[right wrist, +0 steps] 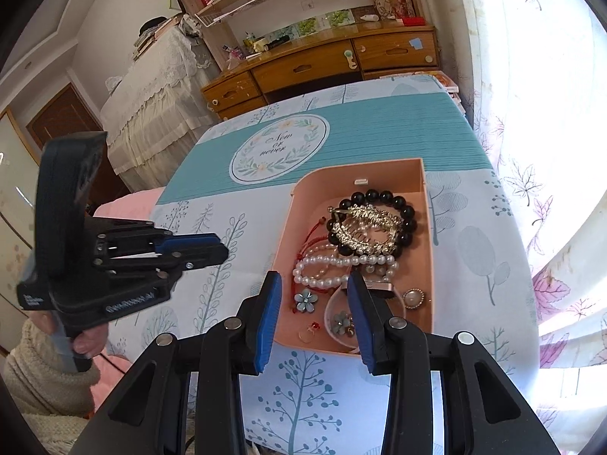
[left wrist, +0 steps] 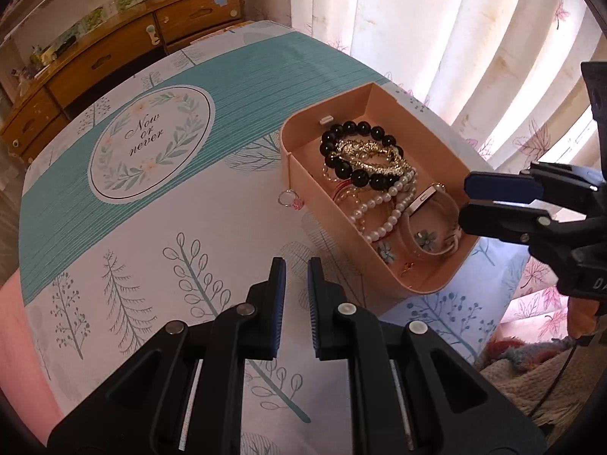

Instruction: Organize jewelry

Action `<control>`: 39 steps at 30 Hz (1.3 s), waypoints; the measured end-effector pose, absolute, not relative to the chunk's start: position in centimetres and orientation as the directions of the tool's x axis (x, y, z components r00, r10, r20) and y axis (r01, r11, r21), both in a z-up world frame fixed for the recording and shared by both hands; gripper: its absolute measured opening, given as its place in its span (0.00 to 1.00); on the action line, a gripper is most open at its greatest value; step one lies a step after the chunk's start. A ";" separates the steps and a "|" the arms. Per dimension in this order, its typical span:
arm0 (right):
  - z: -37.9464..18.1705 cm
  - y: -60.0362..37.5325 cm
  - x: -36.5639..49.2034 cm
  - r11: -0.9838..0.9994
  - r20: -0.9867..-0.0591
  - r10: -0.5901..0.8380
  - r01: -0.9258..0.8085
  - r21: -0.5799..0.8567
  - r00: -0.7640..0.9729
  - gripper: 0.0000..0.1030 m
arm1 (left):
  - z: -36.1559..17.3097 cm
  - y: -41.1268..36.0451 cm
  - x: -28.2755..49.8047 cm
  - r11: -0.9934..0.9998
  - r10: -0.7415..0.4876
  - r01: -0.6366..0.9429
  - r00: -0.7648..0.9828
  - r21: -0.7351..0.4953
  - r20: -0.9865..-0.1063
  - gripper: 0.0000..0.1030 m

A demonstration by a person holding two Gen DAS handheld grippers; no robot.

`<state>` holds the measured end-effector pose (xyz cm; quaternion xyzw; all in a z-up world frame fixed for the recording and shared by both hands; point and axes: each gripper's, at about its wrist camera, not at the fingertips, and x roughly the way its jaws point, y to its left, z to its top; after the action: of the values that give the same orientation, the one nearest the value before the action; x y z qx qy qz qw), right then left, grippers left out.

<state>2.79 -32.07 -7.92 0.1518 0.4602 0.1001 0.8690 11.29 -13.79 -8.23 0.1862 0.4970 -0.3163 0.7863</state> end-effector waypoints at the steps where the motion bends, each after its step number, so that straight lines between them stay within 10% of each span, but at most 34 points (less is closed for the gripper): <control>1: -8.2 -31.9 2.9 0.933 -0.772 0.315 -0.033 0.357 0.552 0.35 | -8.8 -13.9 11.7 0.725 -0.318 0.688 0.293 -0.032 -0.902 0.09; 39: -13.0 -33.0 7.1 0.925 -0.810 0.318 0.026 0.379 0.493 0.35 | -13.3 -17.1 17.2 0.638 -0.386 0.764 0.207 -0.098 -0.899 0.09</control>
<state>7.09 -32.99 -13.01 0.1732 0.4959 0.0861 0.8465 17.23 -17.12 -13.25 0.1885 0.5008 -0.3814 0.7538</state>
